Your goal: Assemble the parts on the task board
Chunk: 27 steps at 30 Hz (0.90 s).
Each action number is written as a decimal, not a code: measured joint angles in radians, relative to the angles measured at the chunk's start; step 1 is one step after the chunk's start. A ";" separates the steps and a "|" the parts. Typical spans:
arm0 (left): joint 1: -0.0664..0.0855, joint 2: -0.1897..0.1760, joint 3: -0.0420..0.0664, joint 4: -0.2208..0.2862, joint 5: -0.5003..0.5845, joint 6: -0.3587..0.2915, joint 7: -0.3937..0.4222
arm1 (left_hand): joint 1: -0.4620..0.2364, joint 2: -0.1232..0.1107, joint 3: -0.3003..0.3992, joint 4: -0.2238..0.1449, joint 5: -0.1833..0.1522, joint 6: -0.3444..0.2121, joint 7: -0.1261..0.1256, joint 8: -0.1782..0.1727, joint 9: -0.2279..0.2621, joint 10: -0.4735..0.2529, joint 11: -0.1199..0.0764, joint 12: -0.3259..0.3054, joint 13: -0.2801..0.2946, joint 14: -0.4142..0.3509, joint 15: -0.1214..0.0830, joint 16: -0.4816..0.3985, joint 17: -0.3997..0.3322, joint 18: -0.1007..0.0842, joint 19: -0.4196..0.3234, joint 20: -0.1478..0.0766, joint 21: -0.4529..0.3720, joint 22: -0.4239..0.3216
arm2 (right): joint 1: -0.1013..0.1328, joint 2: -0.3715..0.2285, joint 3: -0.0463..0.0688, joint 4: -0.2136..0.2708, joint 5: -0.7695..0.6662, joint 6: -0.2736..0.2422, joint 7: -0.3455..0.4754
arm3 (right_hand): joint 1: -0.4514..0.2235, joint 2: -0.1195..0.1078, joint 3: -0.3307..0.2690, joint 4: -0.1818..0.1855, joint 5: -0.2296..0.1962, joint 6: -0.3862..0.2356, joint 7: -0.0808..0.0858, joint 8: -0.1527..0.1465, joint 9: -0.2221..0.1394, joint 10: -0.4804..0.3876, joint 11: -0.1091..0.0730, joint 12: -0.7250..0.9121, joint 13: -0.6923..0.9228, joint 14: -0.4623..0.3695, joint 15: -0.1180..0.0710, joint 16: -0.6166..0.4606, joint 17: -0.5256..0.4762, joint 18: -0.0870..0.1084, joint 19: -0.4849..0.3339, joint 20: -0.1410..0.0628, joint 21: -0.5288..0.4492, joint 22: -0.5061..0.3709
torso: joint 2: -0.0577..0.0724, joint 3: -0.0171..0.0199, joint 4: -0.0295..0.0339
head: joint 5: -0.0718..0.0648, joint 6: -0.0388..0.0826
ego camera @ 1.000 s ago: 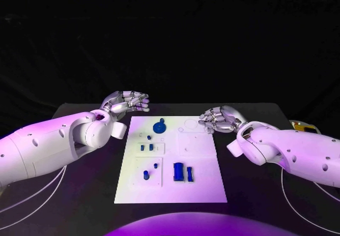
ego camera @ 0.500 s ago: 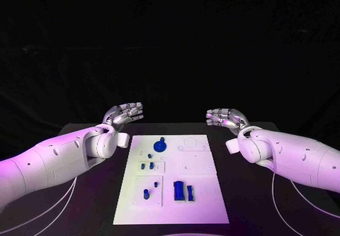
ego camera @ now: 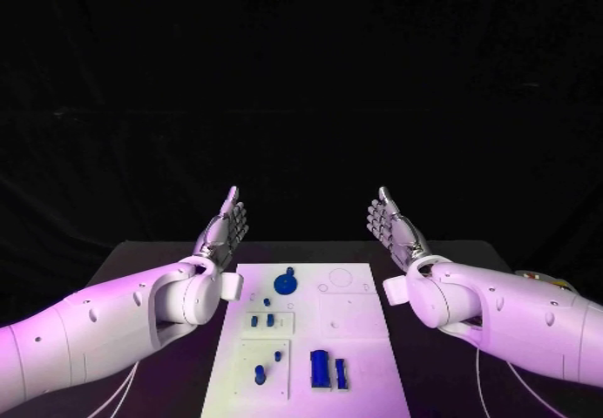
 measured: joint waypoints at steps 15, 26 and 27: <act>-0.024 -0.031 0.017 0.179 -0.018 -0.291 0.048 | -0.306 0.010 -0.015 -0.015 -0.019 -0.039 -0.014 -0.016 -0.009 -0.050 -0.010 -0.001 -0.003 -0.041 -0.010 -0.012 -0.007 -0.015 -0.040 -0.016 -0.009 -0.006 | -0.028 -0.036 0.046 0.165 0.103 -0.244 0.071 | -0.159 0.009 -0.026 -0.004 -0.010 -0.044 -0.014 -0.013 -0.021 -0.050 -0.011 -0.009 -0.010 -0.047 -0.009 -0.020 -0.014 -0.015 -0.043 -0.014 -0.004 -0.036 | 0.005 0.0012 0.0099 | -0.002 0.033; -0.024 -0.031 0.017 0.180 -0.022 -0.331 0.058 | -0.306 0.010 -0.015 -0.015 -0.019 -0.039 -0.014 -0.016 -0.009 -0.050 -0.010 -0.001 -0.003 -0.041 -0.010 -0.012 -0.007 -0.015 -0.040 -0.016 -0.009 -0.006 | -0.028 -0.036 0.046 0.165 0.120 -0.274 0.083 | -0.158 0.009 -0.026 -0.004 -0.010 -0.044 -0.014 -0.013 -0.021 -0.050 -0.011 -0.009 -0.010 -0.047 -0.009 -0.020 -0.014 -0.015 -0.043 -0.014 -0.004 -0.036 | 0.005 0.0012 0.0103 | -0.002 0.033; -0.024 -0.031 0.017 0.180 -0.022 -0.332 0.058 | -0.306 0.010 -0.015 -0.015 -0.019 -0.039 -0.014 -0.016 -0.009 -0.050 -0.010 -0.001 -0.003 -0.041 -0.010 -0.012 -0.007 -0.015 -0.040 -0.016 -0.009 -0.006 | -0.028 -0.036 0.046 0.165 0.121 -0.275 0.083 | -0.158 0.009 -0.026 -0.004 -0.010 -0.044 -0.014 -0.013 -0.020 -0.050 -0.011 -0.009 -0.010 -0.047 -0.009 -0.020 -0.014 -0.015 -0.043 -0.014 -0.004 -0.036 | 0.005 0.0012 0.0103 | -0.002 0.033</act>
